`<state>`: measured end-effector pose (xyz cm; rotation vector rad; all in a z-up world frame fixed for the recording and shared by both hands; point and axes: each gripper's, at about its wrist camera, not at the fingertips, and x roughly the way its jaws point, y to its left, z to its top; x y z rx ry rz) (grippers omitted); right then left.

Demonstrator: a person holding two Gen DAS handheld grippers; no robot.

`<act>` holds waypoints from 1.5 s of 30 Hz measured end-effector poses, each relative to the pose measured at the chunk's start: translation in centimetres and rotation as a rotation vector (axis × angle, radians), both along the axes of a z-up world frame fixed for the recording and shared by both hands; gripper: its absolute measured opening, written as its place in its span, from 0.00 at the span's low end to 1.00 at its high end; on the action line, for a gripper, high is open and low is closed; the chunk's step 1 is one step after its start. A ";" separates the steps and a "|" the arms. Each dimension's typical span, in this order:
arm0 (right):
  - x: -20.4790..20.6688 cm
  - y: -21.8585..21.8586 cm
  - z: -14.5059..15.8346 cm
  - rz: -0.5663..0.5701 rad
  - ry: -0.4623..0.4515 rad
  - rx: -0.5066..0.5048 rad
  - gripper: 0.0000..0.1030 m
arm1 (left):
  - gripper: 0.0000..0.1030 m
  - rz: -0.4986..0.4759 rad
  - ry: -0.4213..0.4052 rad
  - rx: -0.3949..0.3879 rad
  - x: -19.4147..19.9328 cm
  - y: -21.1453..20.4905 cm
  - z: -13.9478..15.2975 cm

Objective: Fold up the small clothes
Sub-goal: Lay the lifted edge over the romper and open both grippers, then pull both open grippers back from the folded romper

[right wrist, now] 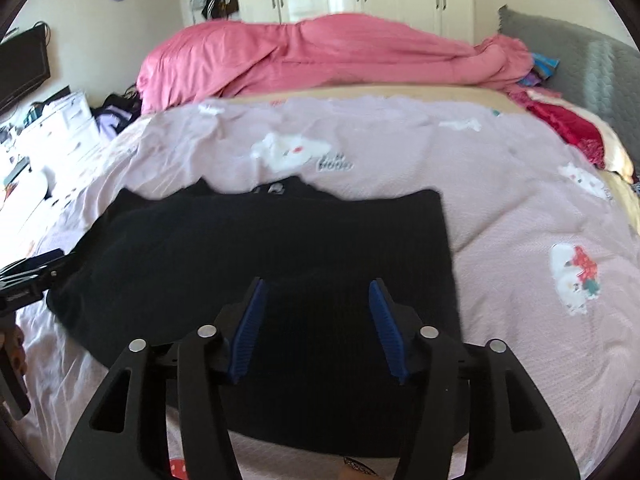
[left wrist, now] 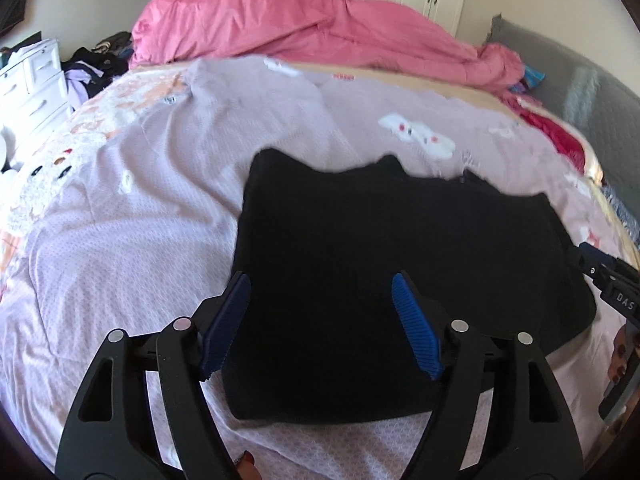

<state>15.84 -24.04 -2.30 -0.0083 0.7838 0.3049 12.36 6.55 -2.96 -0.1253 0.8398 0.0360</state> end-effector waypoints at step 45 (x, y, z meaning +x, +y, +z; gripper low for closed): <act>-8.2 4.1 1.5 0.081 -0.096 -0.028 0.95 | 0.91 -0.013 0.102 -0.014 -1.9 0.7 1.6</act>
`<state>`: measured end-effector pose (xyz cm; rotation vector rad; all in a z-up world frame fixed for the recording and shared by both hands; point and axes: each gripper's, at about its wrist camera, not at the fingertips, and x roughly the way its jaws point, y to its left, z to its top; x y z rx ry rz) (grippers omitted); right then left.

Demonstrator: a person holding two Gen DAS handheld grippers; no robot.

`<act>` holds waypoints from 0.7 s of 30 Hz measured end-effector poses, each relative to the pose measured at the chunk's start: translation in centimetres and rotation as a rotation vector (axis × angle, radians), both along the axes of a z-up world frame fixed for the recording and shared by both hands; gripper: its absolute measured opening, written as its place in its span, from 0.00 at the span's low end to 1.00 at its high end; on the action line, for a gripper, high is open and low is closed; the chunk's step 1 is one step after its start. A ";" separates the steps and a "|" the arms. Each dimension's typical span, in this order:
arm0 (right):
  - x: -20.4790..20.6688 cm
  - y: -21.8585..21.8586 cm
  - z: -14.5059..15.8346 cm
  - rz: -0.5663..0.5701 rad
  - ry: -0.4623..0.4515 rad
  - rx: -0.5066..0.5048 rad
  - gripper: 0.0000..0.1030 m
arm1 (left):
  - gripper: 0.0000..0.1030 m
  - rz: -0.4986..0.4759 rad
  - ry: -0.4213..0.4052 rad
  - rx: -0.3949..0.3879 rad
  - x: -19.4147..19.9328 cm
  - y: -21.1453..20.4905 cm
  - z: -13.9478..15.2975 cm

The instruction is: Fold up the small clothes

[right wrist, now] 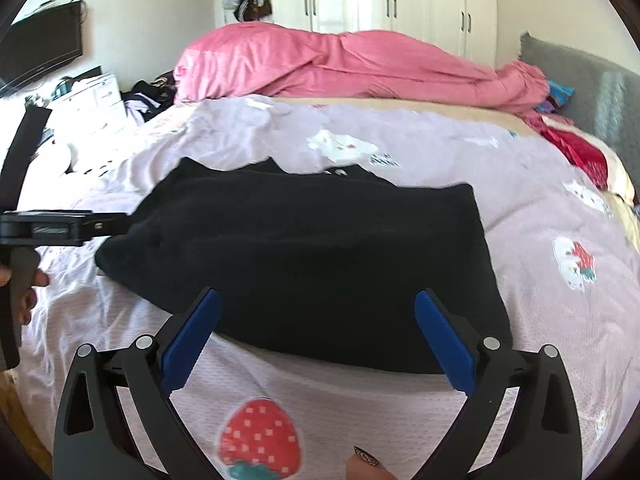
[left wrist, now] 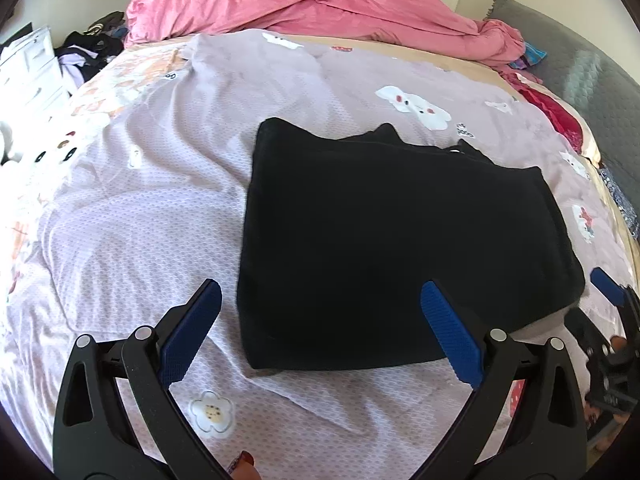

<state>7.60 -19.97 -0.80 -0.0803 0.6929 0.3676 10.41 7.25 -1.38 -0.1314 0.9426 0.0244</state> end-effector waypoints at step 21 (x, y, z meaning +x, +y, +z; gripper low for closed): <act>-1.6 11.1 -0.9 0.208 0.001 -0.084 0.96 | 0.91 0.138 -0.033 -0.004 0.8 5.0 0.4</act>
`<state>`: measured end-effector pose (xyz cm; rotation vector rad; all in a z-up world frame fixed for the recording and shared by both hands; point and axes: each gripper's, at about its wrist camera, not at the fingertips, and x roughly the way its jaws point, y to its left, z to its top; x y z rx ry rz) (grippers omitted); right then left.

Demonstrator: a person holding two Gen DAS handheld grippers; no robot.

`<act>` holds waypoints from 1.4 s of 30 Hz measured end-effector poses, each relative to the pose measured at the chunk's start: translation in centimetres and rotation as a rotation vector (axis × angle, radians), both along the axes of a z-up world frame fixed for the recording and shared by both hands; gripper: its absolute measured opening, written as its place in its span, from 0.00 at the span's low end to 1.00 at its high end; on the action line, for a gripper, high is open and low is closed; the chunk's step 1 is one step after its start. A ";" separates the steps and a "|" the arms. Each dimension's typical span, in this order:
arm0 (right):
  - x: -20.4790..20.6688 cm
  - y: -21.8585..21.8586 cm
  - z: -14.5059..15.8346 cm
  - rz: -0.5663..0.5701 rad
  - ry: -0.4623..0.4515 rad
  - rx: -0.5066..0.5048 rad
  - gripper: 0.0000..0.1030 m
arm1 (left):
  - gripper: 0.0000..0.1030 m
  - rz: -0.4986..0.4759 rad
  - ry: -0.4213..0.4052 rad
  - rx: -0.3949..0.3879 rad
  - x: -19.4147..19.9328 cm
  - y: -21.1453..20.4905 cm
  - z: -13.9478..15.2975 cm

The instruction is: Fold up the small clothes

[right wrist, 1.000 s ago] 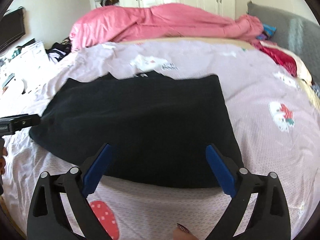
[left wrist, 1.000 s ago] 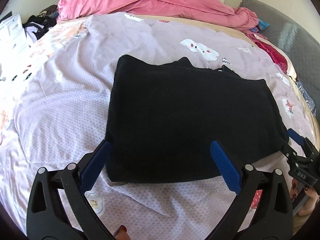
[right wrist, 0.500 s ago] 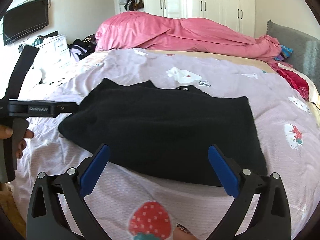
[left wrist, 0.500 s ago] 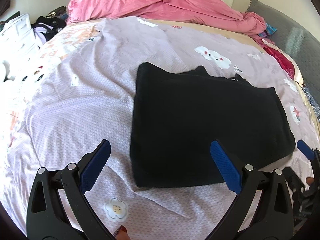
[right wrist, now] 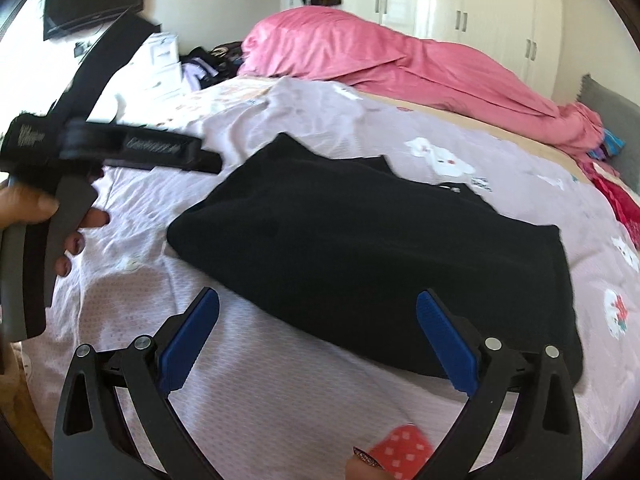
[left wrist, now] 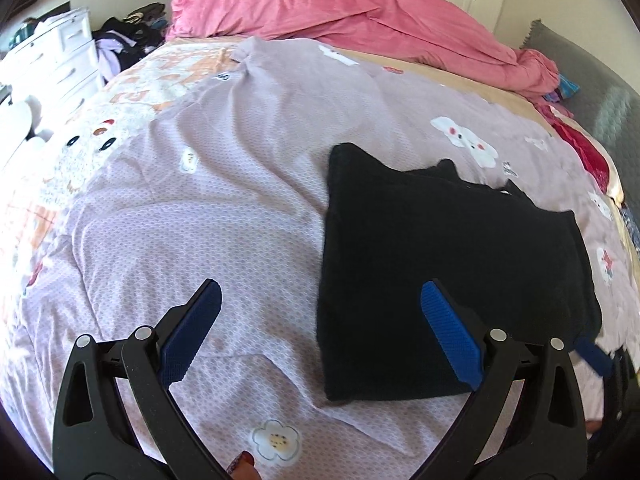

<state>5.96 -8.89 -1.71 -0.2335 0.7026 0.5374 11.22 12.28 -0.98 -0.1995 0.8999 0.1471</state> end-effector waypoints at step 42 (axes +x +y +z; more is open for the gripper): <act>4.5 6.8 -3.1 0.021 -0.156 -0.129 0.23 | 0.91 0.076 0.013 -0.348 5.3 4.5 -2.0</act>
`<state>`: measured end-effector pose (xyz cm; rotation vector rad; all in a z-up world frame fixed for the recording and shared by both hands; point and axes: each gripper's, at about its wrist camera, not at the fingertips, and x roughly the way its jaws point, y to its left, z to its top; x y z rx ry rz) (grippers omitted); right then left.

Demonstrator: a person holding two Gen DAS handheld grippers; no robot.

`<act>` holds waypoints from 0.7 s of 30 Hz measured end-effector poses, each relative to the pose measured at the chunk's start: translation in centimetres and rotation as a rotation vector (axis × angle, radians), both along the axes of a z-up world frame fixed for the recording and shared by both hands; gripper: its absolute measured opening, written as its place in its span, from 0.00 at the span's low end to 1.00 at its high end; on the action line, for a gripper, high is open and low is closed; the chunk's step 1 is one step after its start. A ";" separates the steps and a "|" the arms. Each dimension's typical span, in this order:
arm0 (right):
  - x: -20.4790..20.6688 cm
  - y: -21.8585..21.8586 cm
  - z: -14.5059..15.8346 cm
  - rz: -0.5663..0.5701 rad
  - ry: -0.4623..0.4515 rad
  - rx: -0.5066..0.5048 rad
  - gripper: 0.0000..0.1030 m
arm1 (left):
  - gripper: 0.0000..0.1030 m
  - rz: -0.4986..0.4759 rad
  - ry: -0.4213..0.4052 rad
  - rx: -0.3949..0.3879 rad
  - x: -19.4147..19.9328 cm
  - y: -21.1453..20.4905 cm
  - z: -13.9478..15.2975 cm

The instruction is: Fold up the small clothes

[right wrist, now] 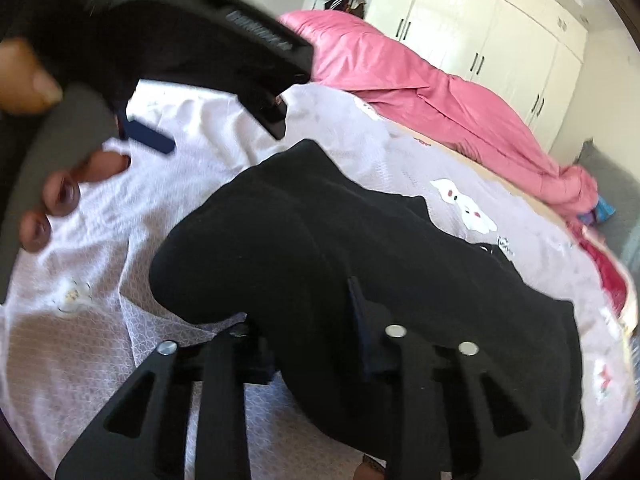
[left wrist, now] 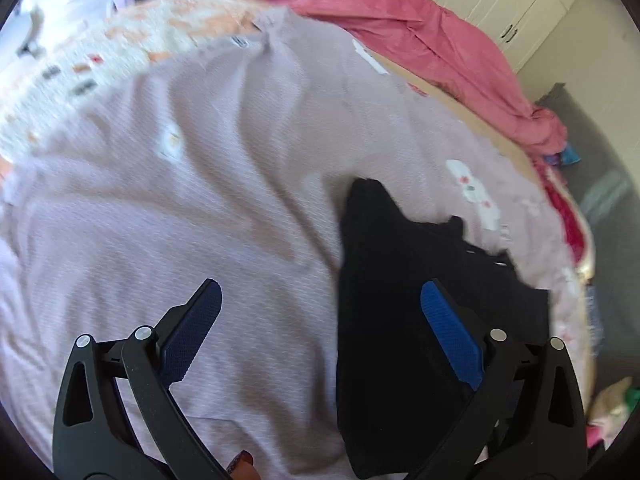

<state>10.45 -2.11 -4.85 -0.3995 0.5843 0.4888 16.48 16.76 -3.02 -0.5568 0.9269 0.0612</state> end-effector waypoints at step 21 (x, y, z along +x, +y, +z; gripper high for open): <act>-0.9 -9.0 3.2 -0.051 -0.016 0.262 0.12 | 0.39 -0.178 -0.120 -0.274 2.5 -9.0 1.2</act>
